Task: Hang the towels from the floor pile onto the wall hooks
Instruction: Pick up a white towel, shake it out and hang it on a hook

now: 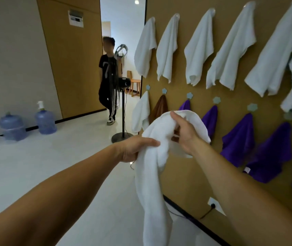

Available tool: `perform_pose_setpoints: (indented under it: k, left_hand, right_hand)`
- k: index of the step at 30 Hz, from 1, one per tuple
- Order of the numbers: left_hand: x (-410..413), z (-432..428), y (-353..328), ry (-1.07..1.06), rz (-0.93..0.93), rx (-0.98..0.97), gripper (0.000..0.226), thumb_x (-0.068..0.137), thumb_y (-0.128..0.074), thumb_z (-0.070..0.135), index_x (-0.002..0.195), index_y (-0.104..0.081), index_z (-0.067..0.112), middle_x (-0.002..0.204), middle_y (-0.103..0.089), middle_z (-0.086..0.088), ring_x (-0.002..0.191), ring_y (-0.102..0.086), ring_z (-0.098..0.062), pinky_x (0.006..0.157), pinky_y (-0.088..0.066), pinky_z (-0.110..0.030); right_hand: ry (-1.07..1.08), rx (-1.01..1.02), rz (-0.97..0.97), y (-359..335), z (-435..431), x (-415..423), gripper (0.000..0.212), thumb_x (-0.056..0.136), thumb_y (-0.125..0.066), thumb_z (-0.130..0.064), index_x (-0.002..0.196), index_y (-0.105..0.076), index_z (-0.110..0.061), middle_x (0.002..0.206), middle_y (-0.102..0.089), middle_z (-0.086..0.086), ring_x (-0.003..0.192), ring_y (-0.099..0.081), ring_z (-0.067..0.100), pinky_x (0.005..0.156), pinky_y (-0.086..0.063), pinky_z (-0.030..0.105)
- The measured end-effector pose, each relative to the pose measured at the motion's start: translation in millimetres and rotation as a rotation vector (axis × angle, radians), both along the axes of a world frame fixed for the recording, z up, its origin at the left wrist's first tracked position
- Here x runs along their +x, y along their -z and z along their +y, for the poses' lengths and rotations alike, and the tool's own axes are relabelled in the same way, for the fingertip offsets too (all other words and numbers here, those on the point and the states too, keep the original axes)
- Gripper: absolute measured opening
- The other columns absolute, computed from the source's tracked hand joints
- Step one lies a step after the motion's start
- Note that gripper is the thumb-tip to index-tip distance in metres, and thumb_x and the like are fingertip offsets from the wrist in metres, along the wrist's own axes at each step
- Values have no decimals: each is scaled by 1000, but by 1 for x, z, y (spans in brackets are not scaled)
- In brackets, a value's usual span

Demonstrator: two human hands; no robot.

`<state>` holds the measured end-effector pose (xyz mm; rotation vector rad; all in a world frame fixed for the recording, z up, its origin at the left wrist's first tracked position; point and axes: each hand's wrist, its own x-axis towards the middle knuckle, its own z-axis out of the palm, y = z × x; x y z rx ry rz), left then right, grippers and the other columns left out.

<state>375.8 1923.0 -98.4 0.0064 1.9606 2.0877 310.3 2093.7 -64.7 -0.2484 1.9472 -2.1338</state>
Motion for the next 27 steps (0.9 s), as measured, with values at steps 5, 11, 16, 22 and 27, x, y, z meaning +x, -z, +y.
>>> perform_pose_setpoints:
  k: [5,11,16,22,27]
  left_hand:
    - [-22,9,-15,-179,22,110,55,80,-71,33,126,-55,10,118,-67,-16,109,-63,-33,101,-46,-47]
    - [-34,21,-7,-192,59,-37,46,84,-66,31,125,-55,13,112,-68,-12,103,-66,-28,96,-51,-44]
    - [-32,19,-5,-113,53,-92,53,83,-70,24,131,-50,13,114,-68,-11,103,-67,-28,95,-51,-46]
    - [-25,8,-5,-66,-16,-209,61,68,-84,20,120,-58,-1,108,-71,-15,98,-69,-30,92,-53,-46]
    - [-20,1,-6,127,-96,-199,61,63,-69,-2,122,-53,-7,115,-66,-23,100,-67,-36,81,-57,-43]
  right_hand:
    - [-123,126,-32,36,19,5,51,77,-64,-64,103,-72,-22,99,-74,3,90,-69,21,80,-53,39]
    - [-100,324,83,63,28,23,20,87,-67,-19,102,-66,-5,79,-66,7,60,-55,16,45,-39,24]
    - [67,302,88,58,37,27,8,78,-71,-12,84,-68,-16,79,-72,-2,64,-66,7,48,-47,18]
    - [219,782,304,51,53,21,34,67,-76,-30,91,-54,-20,86,-61,-7,84,-60,16,69,-48,30]
    - [303,1067,418,54,68,22,19,76,-64,-31,73,-50,-19,87,-65,10,86,-60,31,67,-43,32]
